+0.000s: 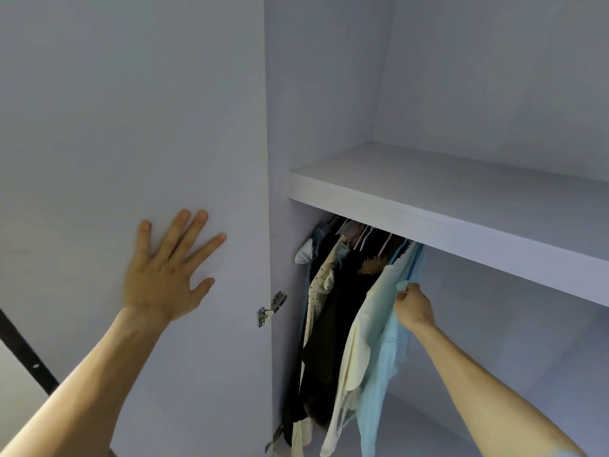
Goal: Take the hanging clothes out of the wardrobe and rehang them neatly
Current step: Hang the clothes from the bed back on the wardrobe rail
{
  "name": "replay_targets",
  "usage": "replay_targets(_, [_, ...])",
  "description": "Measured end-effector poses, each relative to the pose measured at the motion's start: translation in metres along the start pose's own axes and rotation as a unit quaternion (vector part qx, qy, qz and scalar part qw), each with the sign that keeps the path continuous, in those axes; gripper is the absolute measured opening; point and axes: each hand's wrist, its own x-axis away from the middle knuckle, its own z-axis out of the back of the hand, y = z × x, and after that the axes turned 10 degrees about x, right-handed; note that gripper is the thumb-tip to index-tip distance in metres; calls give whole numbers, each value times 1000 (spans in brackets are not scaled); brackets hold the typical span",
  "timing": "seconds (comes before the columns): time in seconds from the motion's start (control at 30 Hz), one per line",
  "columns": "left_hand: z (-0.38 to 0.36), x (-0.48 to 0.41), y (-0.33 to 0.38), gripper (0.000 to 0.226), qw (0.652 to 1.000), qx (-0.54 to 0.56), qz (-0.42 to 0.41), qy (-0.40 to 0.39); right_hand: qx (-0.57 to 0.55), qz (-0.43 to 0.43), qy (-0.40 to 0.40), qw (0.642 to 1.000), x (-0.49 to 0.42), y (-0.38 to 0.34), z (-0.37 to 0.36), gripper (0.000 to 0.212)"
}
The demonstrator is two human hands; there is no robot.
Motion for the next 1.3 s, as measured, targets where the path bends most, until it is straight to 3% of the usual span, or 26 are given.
replay_targets(0.13, [2,0,-1,74,1000,-4,3,-10,72,5,-3,997,8,-6,-7,51])
replay_targets(0.33, [8,1,0,78,997,1,16,-74,-29,6,-9,1000,75,-14,-8,55])
replay_targets(0.53, [37,0,10,81,984,-3,45,-174,-46,144,-20,988,194,-32,2,51])
replay_targets(0.63, [57,18,22,74,970,98,77,-211,-43,224,-27,973,255,-45,9,42])
replay_targets(0.73, [79,71,40,67,919,266,157,-244,-45,289,-49,955,302,-54,0,36])
replay_targets(0.8, [95,124,49,59,885,318,217,-262,-34,333,-69,940,327,-58,-16,37])
replay_targets(1.03, [160,350,49,50,763,305,427,-378,39,474,-191,859,403,-91,-97,36])
replay_targets(1.17, [220,474,40,53,668,241,563,-424,103,562,-284,770,464,-121,-151,36])
replay_targets(1.3, [302,569,54,52,576,166,695,-398,150,649,-358,654,544,-150,-196,37])
